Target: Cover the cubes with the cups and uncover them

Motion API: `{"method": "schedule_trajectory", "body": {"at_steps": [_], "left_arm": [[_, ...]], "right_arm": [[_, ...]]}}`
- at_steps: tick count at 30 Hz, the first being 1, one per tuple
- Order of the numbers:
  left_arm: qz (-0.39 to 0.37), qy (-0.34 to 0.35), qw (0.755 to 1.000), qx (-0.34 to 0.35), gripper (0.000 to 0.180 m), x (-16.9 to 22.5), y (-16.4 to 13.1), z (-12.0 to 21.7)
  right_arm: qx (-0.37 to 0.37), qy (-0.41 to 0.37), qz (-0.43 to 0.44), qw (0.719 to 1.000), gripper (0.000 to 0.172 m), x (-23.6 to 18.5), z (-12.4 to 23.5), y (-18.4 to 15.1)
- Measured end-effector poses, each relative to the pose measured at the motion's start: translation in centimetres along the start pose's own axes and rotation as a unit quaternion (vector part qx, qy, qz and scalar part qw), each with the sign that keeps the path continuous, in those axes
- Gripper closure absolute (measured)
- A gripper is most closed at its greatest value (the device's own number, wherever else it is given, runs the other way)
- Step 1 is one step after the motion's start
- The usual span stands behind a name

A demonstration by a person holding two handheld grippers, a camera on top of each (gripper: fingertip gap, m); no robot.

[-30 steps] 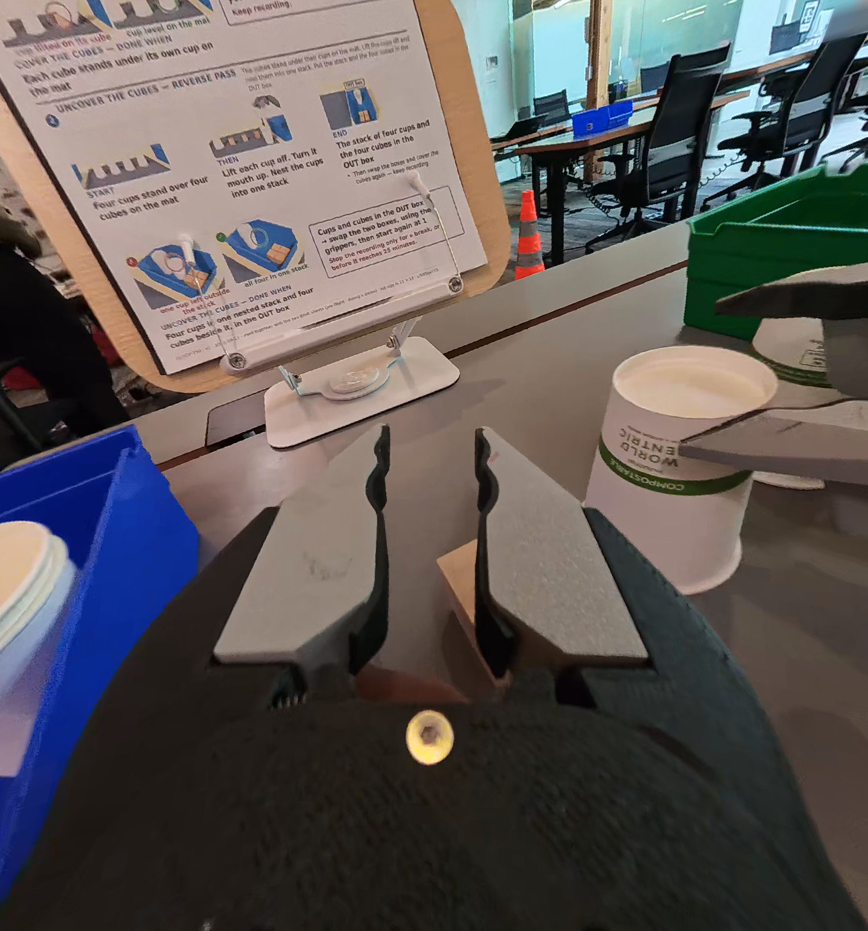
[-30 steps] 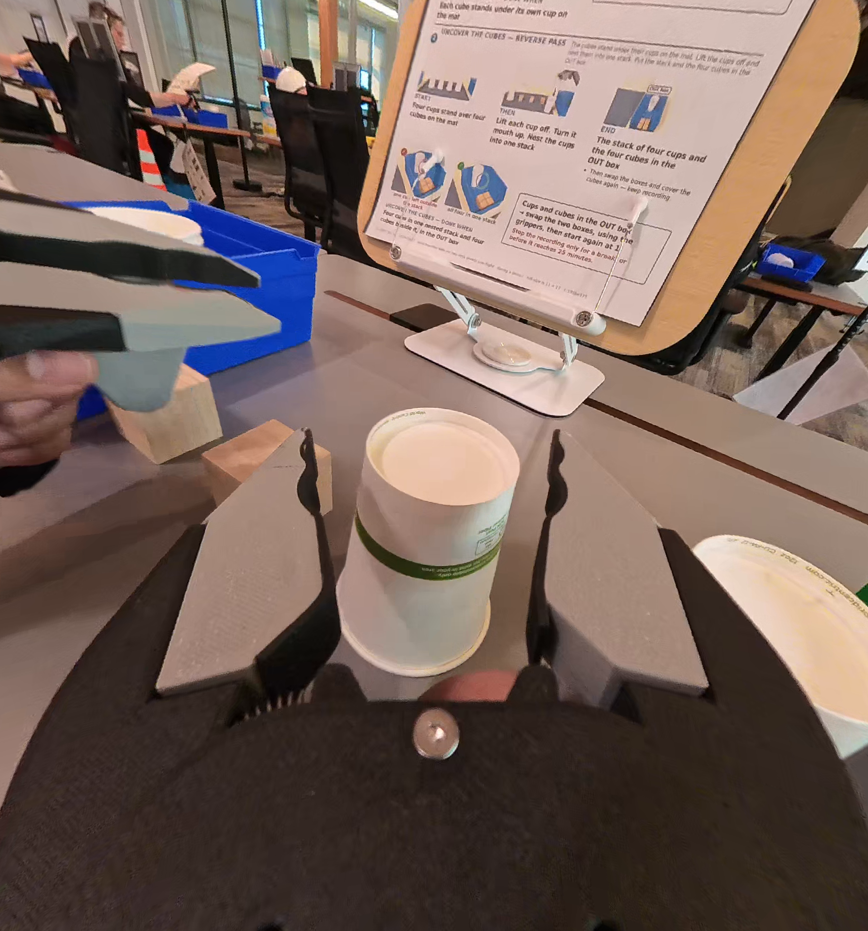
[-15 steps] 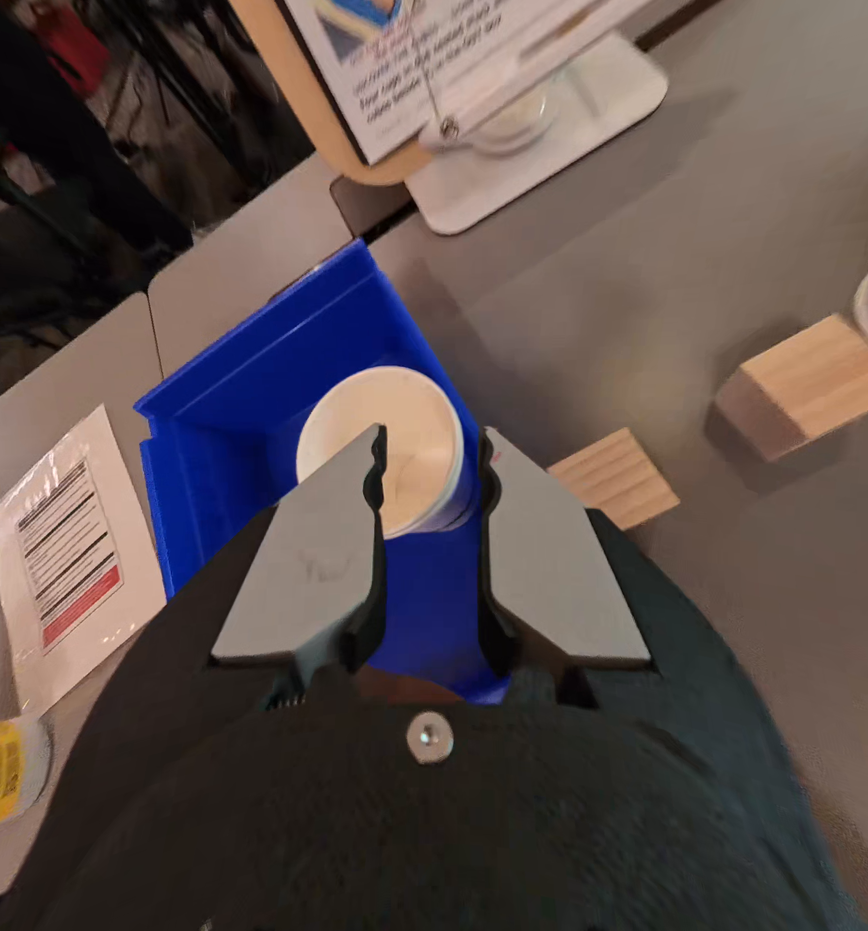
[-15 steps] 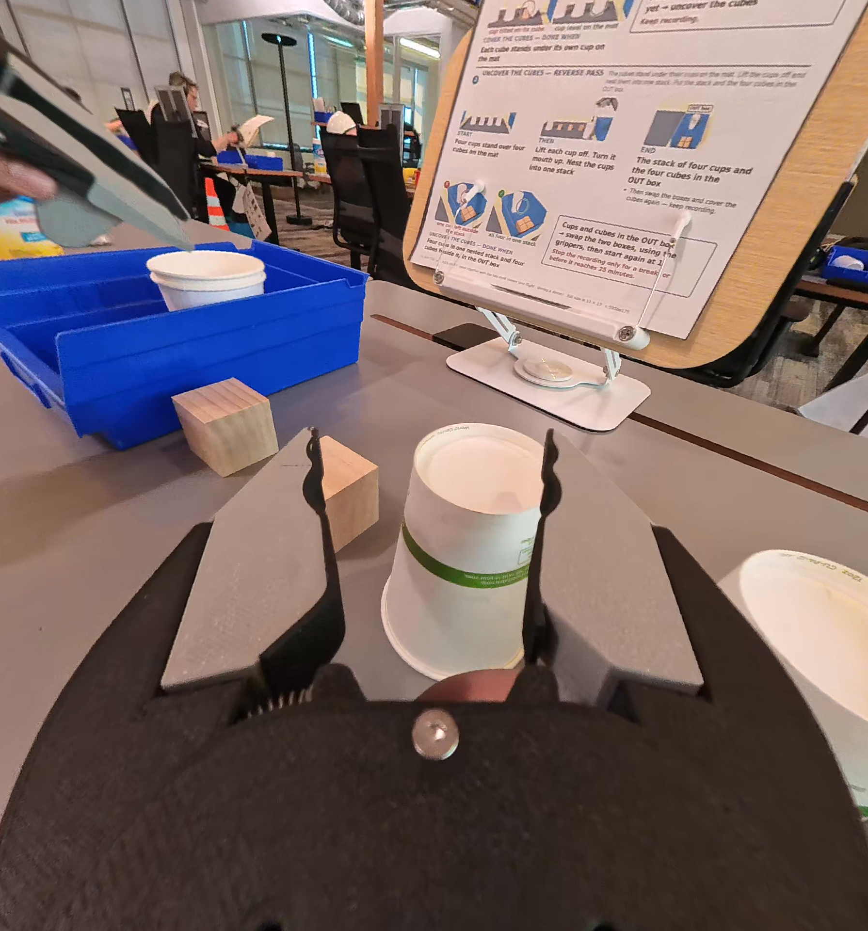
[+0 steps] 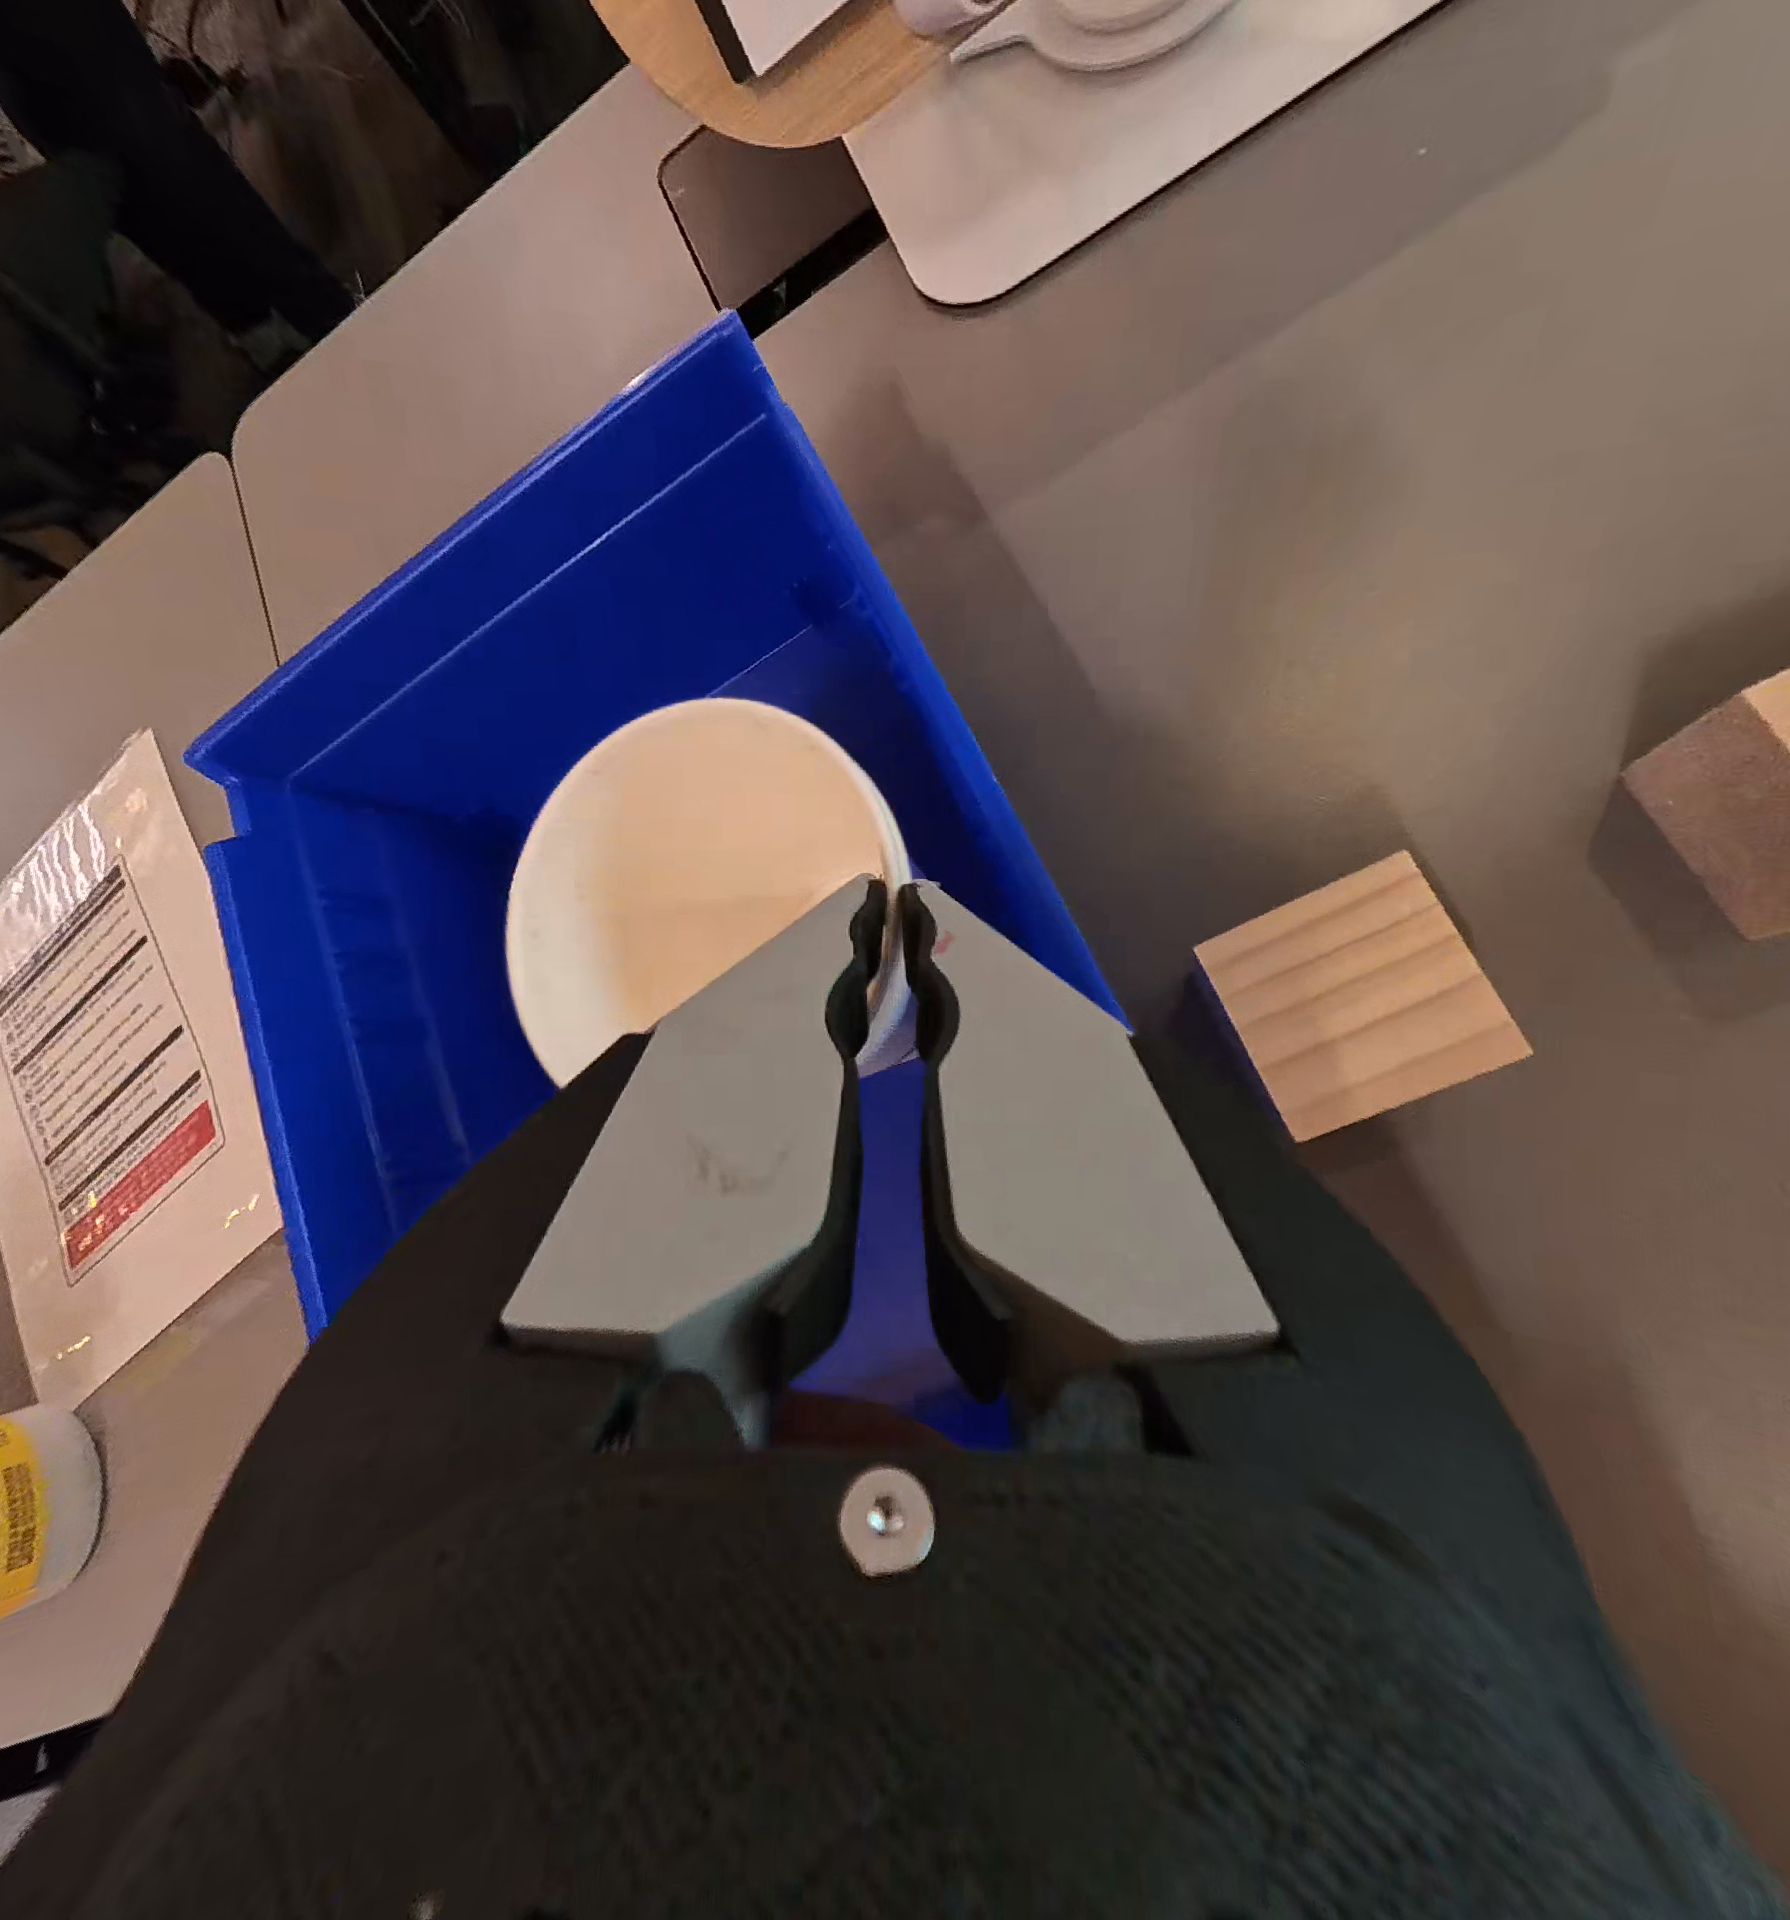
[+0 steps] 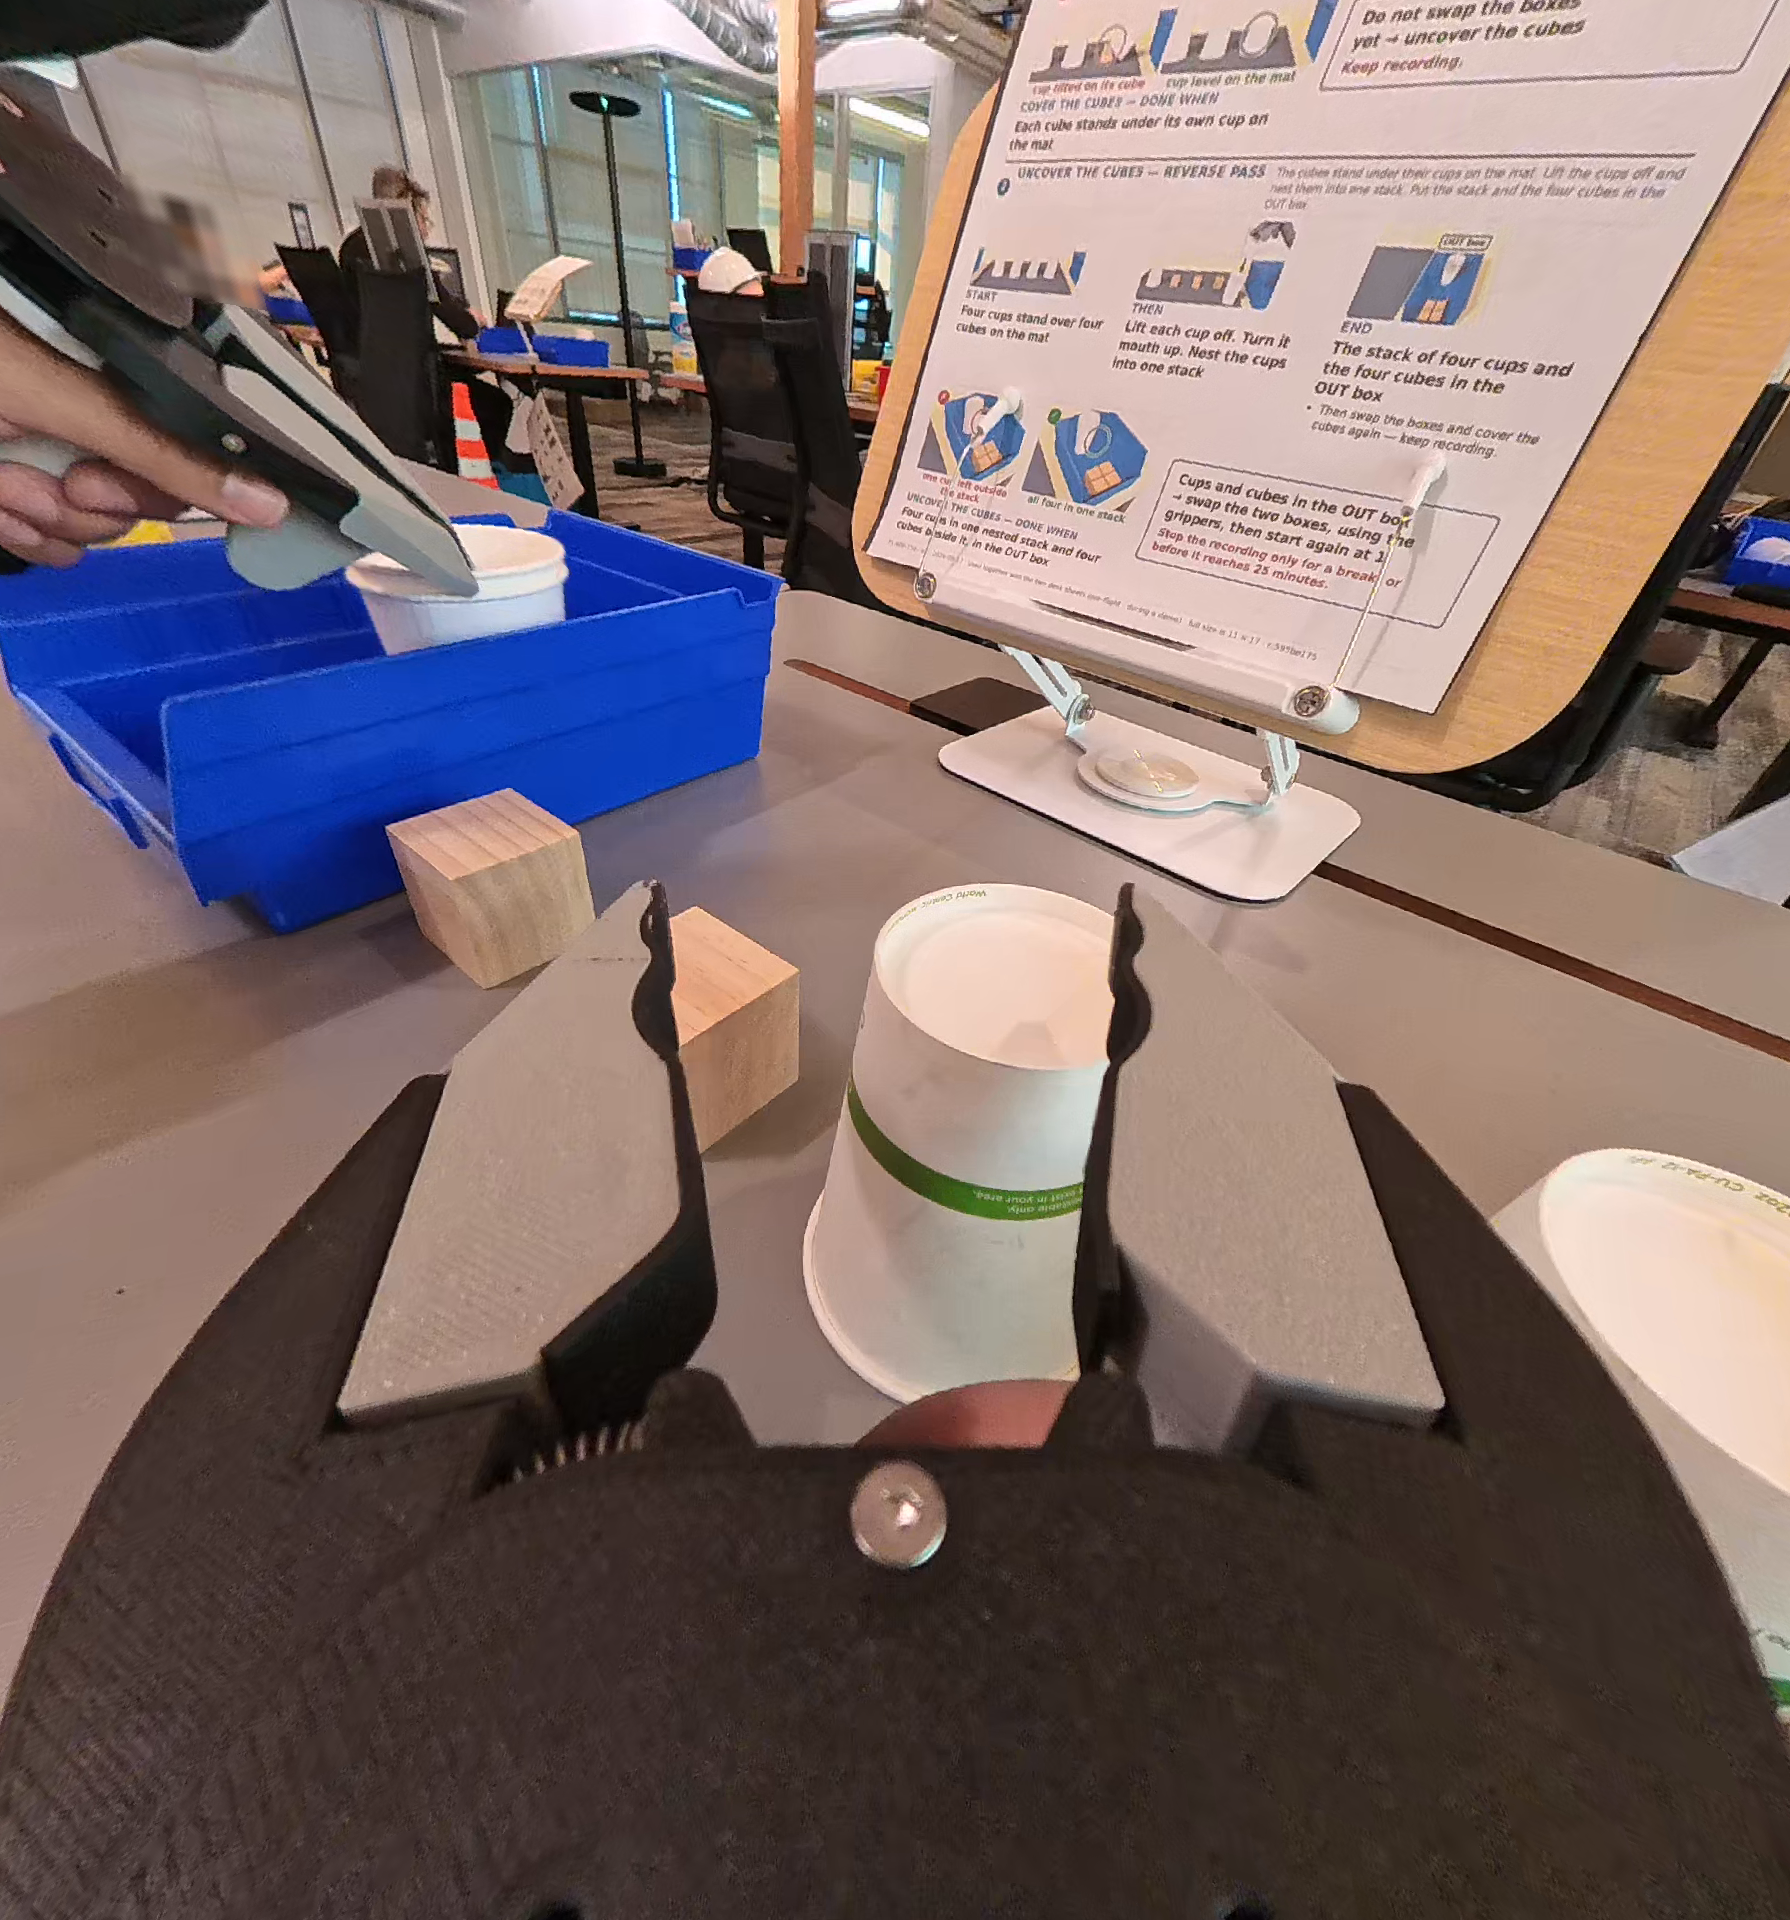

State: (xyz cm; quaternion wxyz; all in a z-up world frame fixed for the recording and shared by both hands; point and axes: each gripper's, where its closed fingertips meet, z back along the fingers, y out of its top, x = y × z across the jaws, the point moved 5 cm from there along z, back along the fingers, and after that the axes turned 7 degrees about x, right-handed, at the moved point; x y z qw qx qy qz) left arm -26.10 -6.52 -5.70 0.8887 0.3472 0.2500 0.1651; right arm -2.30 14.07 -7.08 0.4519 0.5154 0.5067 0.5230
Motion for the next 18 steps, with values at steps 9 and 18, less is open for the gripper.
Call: {"method": "schedule_trajectory", "body": {"at_steps": [9, 18], "left_arm": [[0.046, 0.046, 0.994, 0.089, 0.179, -1.7, 3.1, 3.2], [-0.024, 0.115, 0.984, 0.131, 0.179, -1.5, 5.5, 6.0]], "right_arm": [[-0.008, 0.013, 0.014, 1.000, 0.091, -0.7, -0.1, -0.3], [-0.010, 0.013, 0.015, 1.000, 0.091, -0.8, -0.1, -0.3]]}}
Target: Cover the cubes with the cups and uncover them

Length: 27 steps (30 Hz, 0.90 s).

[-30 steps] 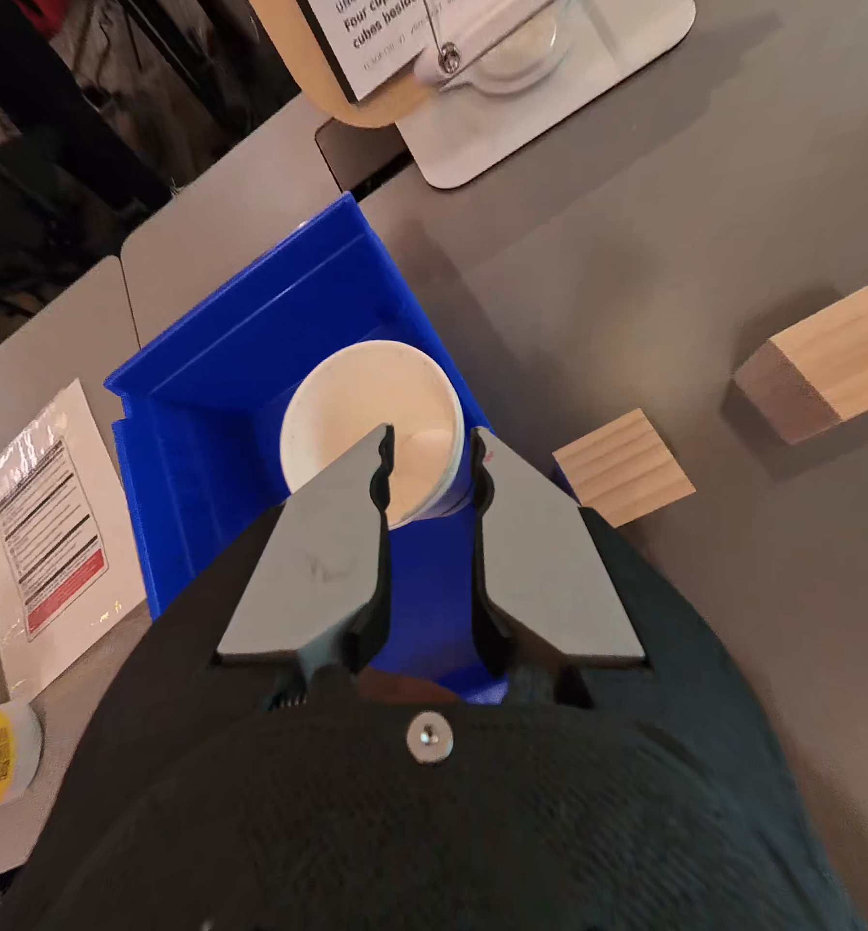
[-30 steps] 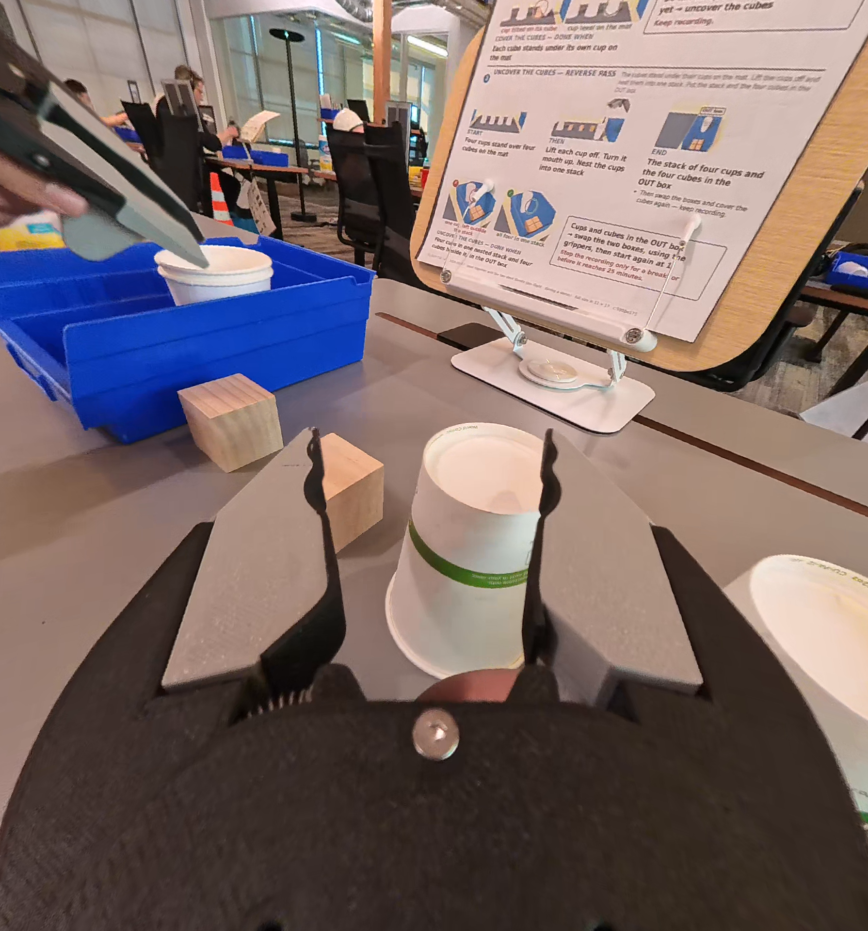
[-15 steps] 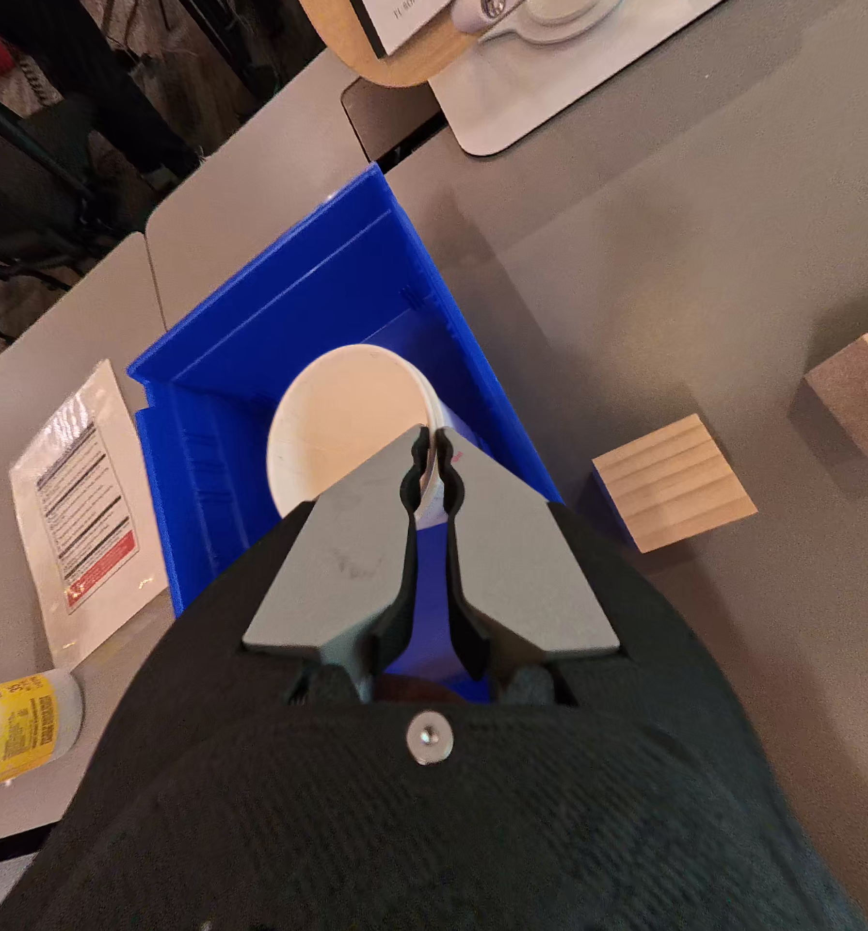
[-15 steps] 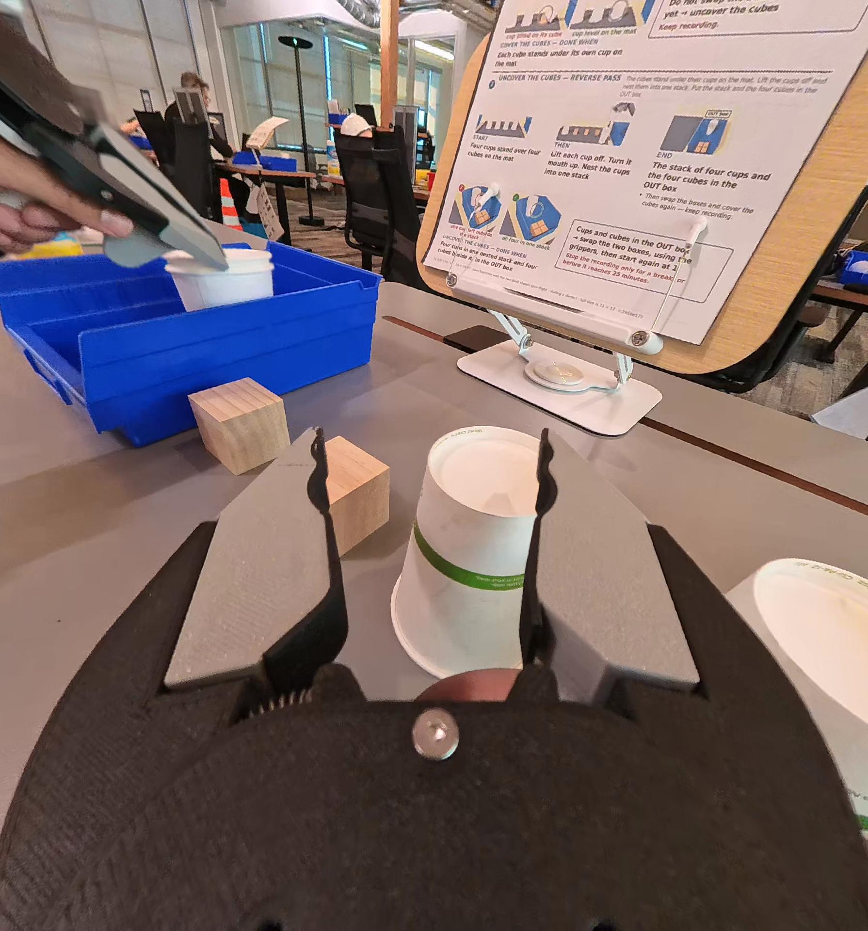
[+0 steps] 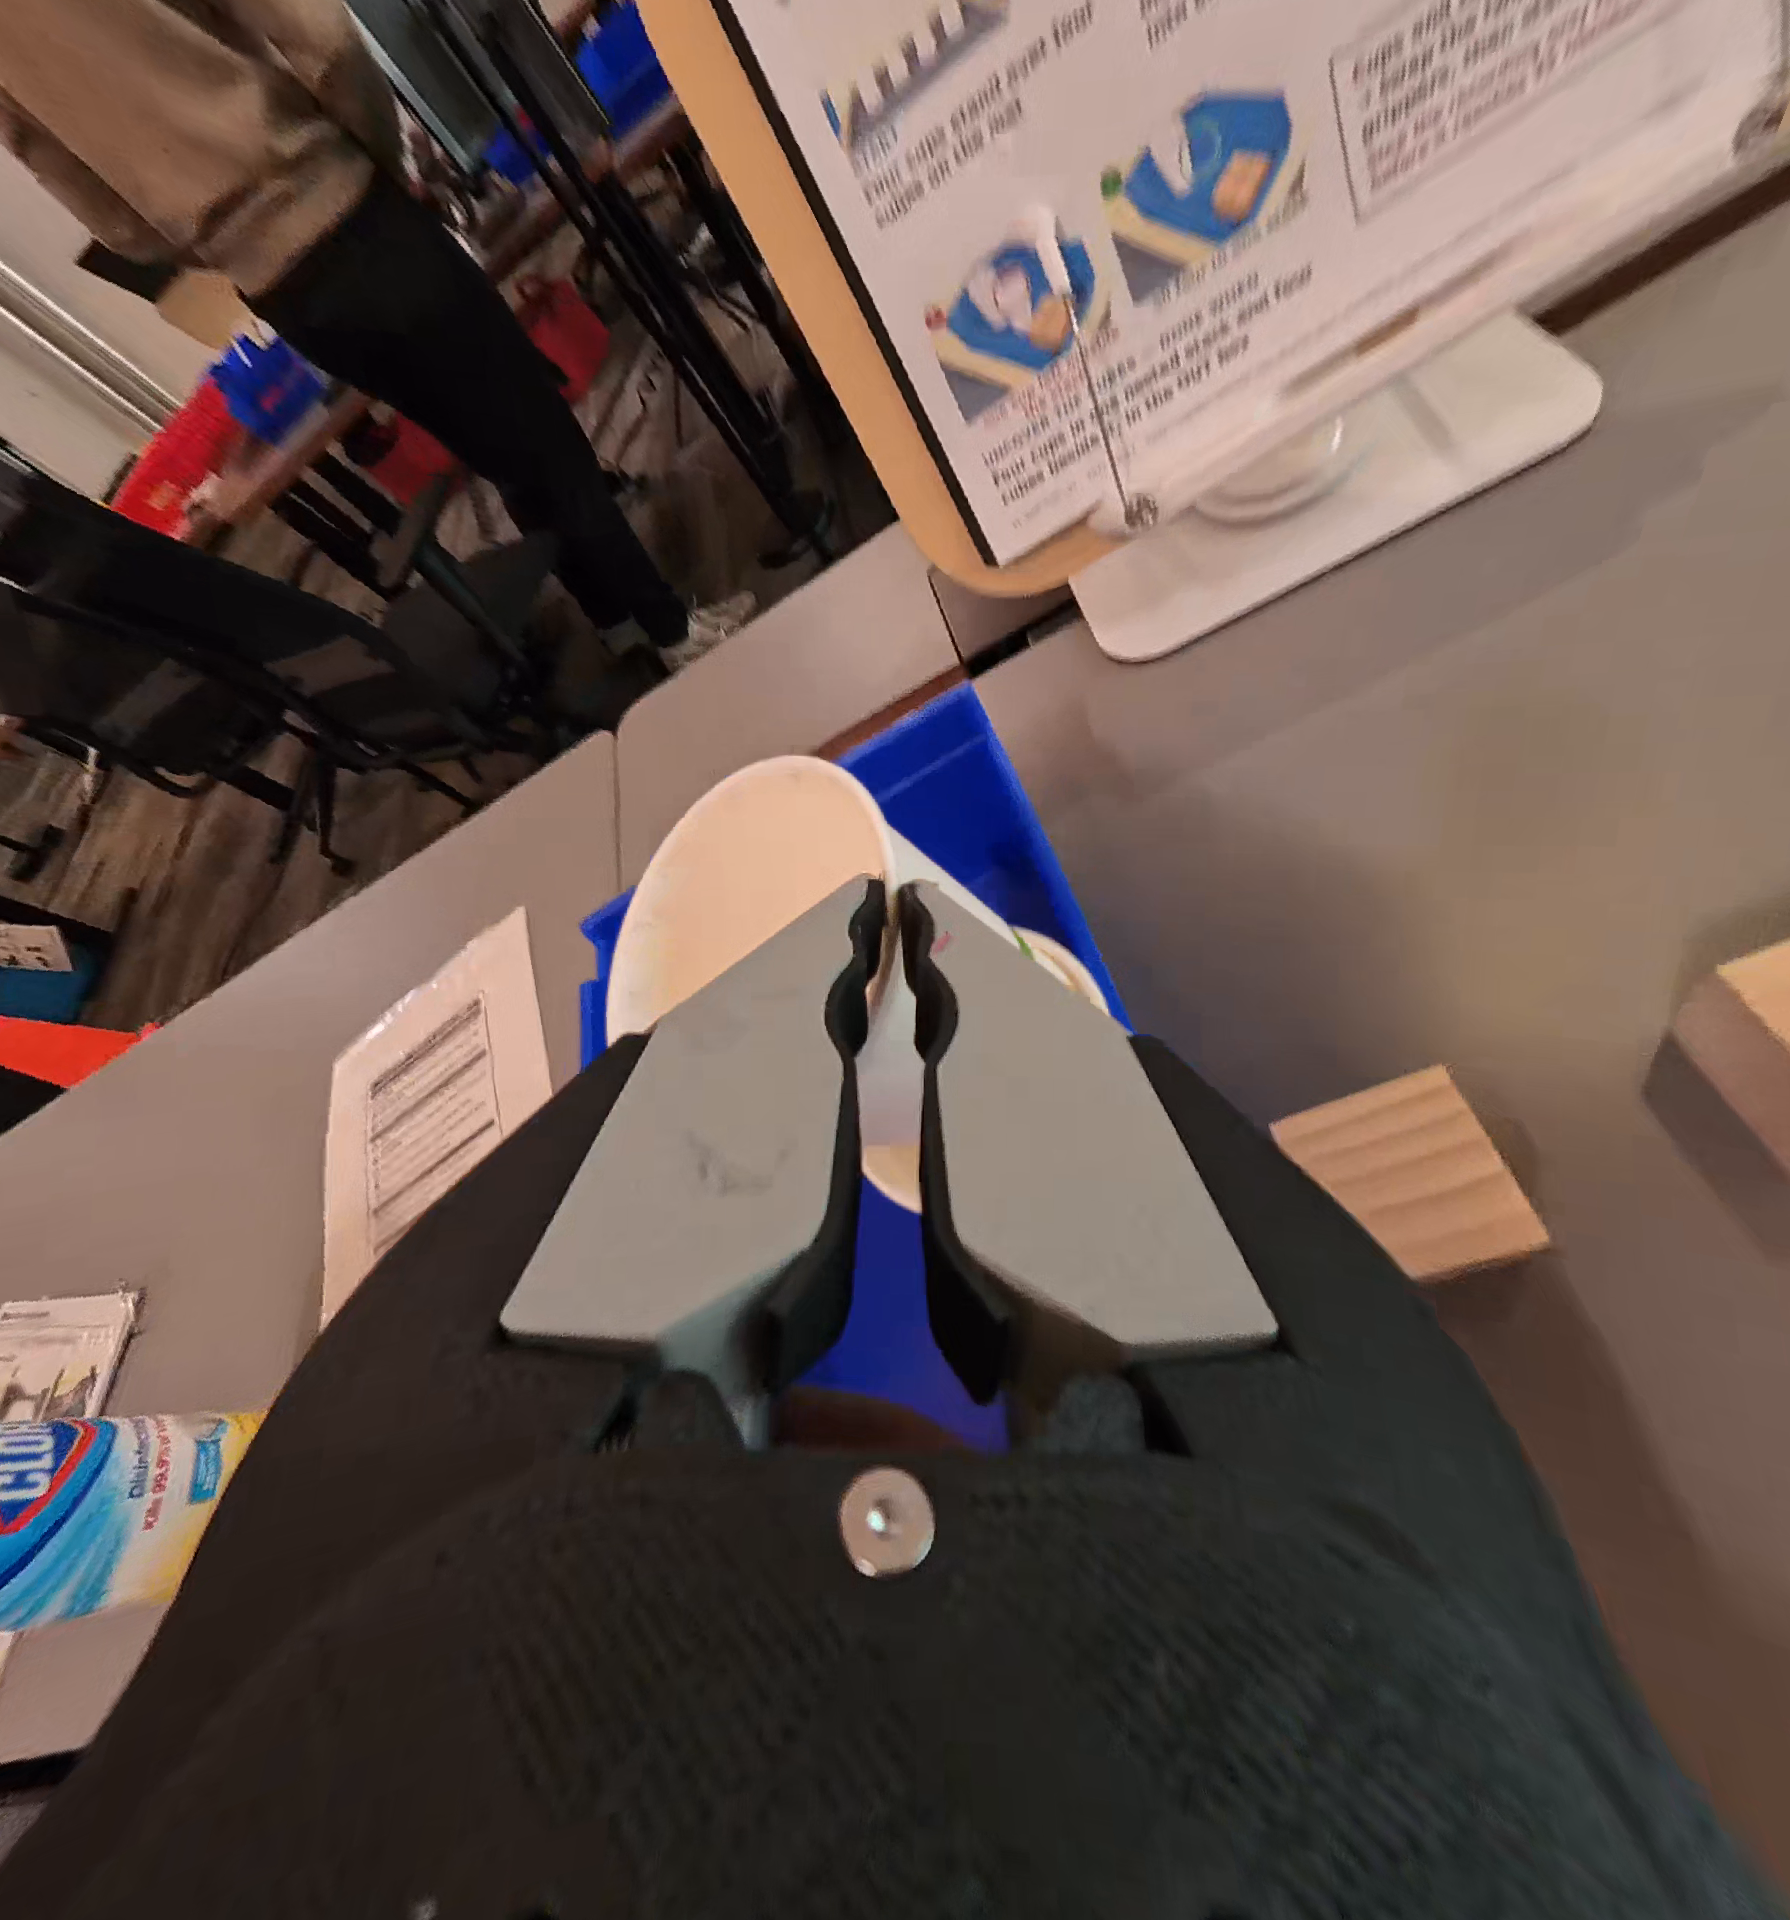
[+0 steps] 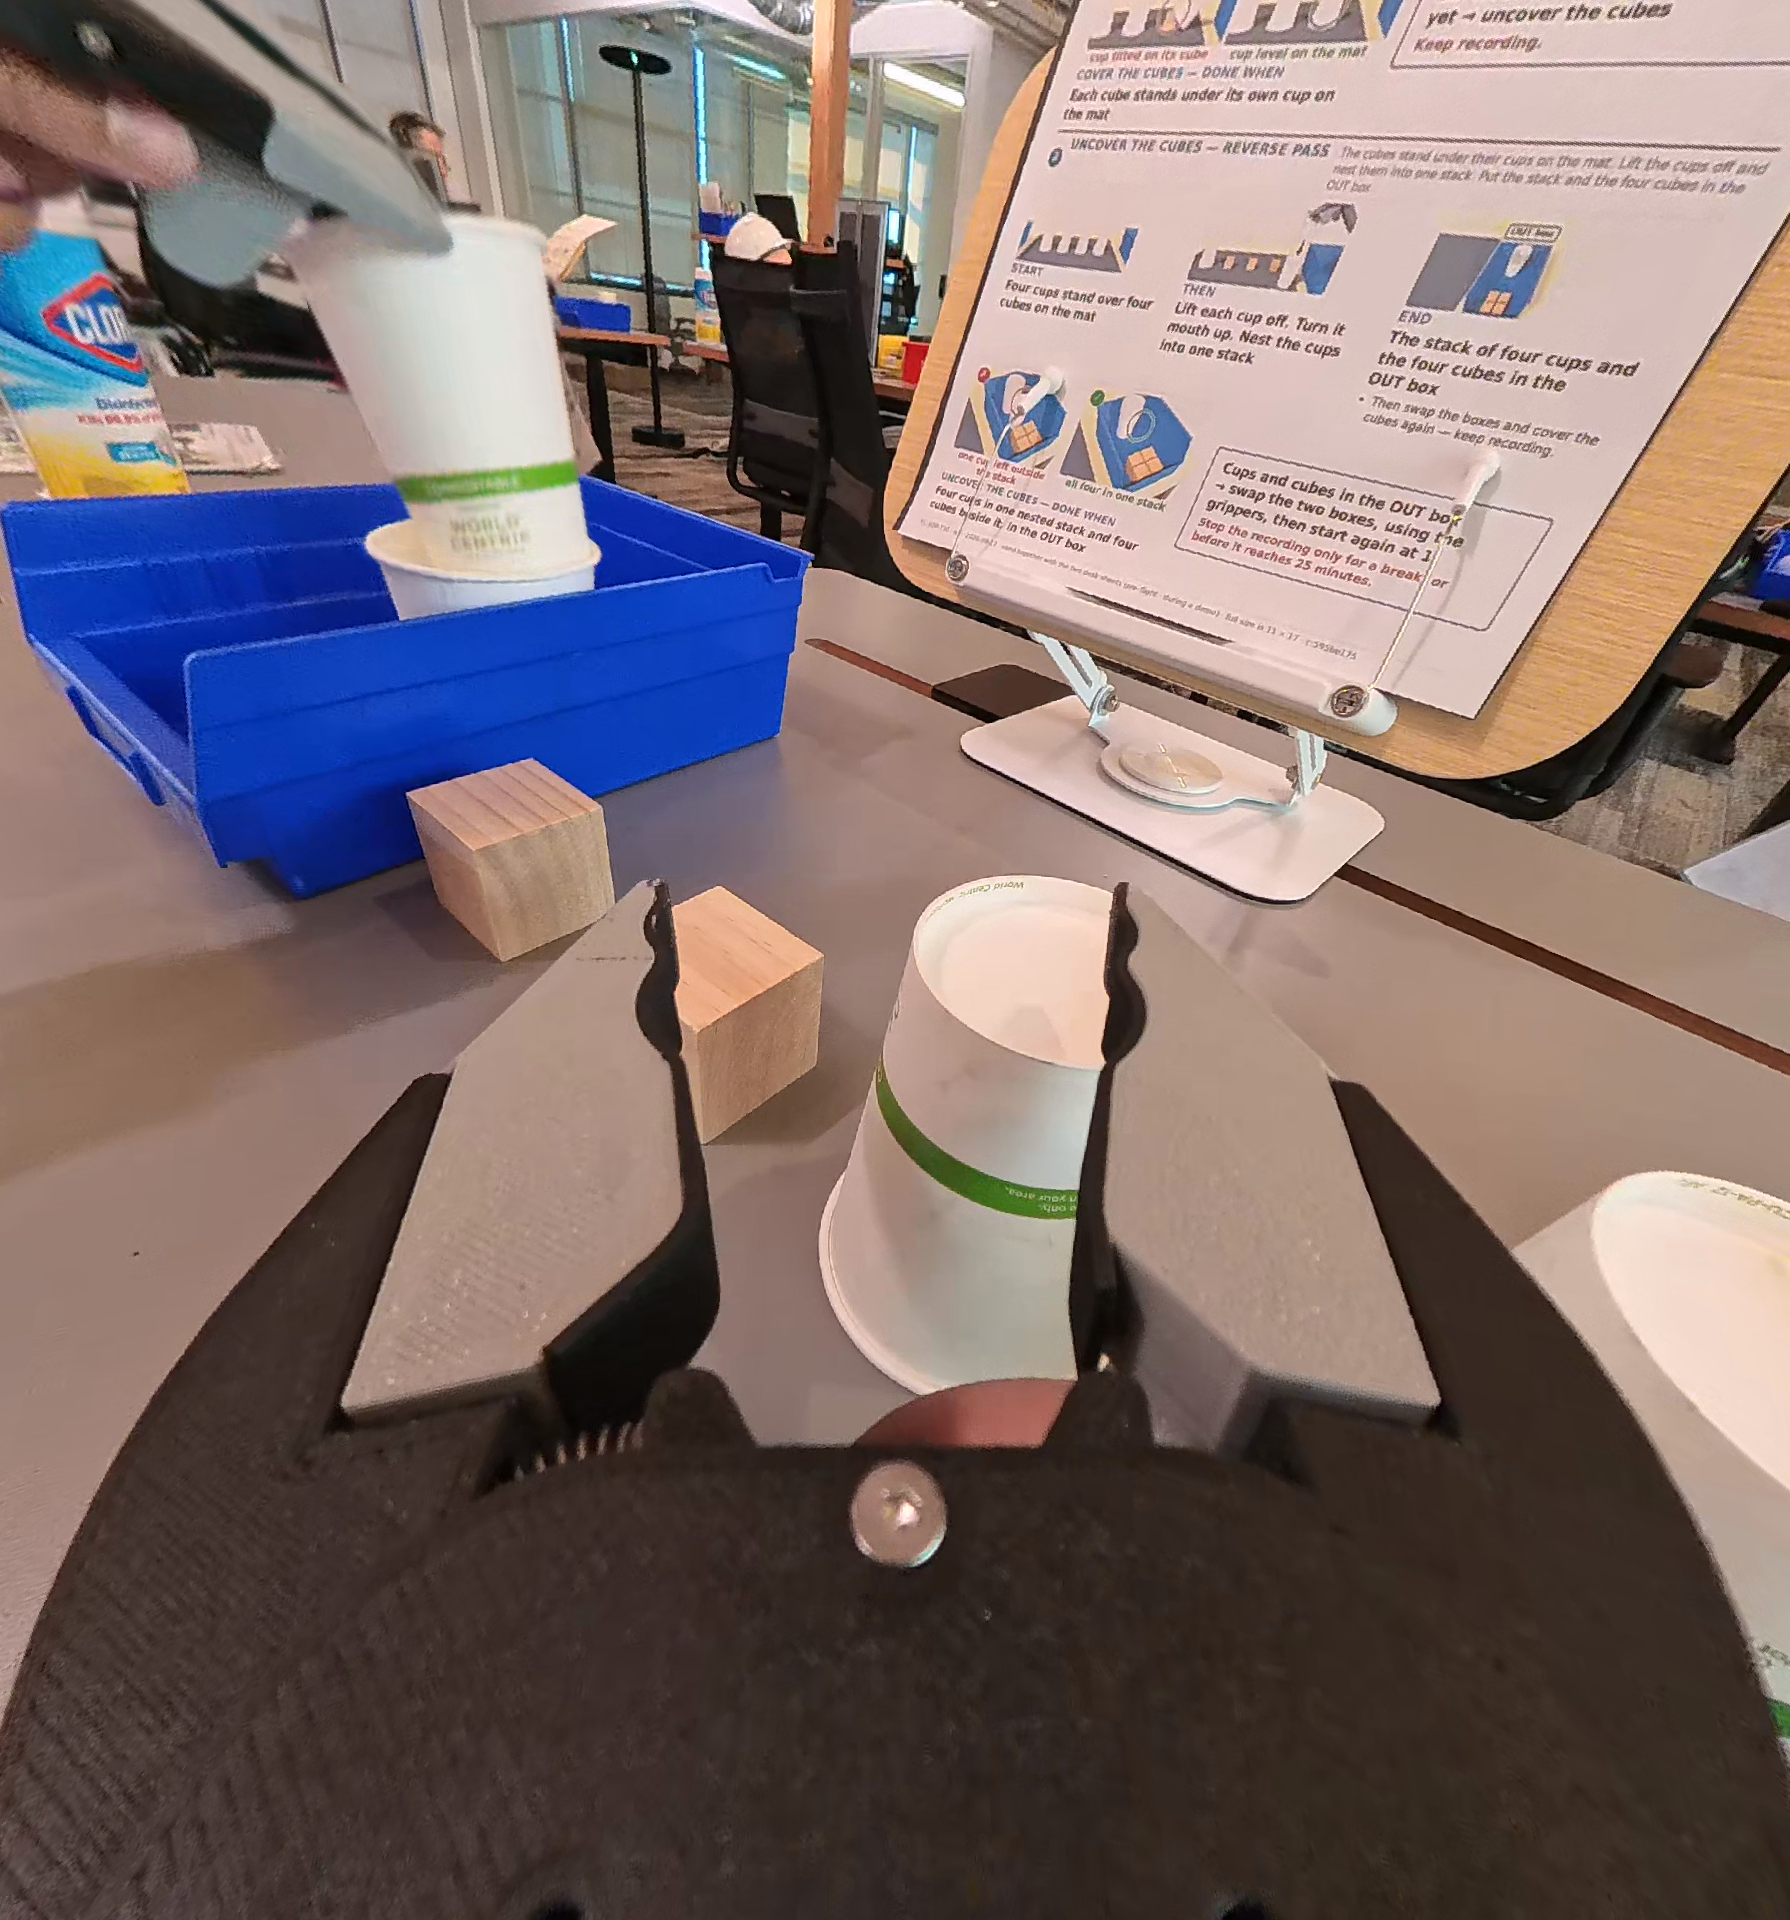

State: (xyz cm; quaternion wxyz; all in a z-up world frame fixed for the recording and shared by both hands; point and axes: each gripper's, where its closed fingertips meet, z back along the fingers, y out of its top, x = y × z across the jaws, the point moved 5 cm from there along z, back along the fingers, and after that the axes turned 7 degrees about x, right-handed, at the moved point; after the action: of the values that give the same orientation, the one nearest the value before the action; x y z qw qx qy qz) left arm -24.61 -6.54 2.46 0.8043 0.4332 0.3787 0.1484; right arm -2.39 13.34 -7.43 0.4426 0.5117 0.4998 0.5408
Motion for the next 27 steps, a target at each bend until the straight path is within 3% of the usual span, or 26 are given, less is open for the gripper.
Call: {"method": "schedule_trajectory", "body": {"at_steps": [8, 11, 16, 22, 24, 27], "left_arm": [[-0.037, 0.064, 0.985, 0.154, 0.178, 0.4, 6.9, 5.5], [-0.015, 0.015, 0.972, 0.234, 0.178, 3.1, 10.0, 8.8], [0.022, -0.132, 0.926, 0.353, 0.179, 10.8, 13.4, 14.1], [0.163, -0.263, 0.832, 0.462, 0.179, 18.5, 12.4, 18.5], [0.202, -0.271, 0.814, 0.473, 0.179, 20.2, 11.1, 18.1], [0.229, -0.278, 0.814, 0.455, 0.179, 22.7, 9.0, 16.4]], "right_arm": [[0.028, 0.027, -0.035, 0.999, 0.091, -0.2, 0.4, 1.0], [0.063, 0.123, -0.100, 0.985, 0.102, -1.8, 1.0, 2.2], [0.101, 0.321, -0.216, 0.917, 0.101, -5.0, 2.7, 4.2], [0.143, 0.410, -0.306, 0.847, 0.091, -5.4, 4.3, 6.0], [0.167, 0.411, -0.331, 0.833, 0.090, -4.6, 4.7, 6.7], [0.201, 0.399, -0.377, 0.811, 0.087, -2.8, 4.9, 7.4]]}}
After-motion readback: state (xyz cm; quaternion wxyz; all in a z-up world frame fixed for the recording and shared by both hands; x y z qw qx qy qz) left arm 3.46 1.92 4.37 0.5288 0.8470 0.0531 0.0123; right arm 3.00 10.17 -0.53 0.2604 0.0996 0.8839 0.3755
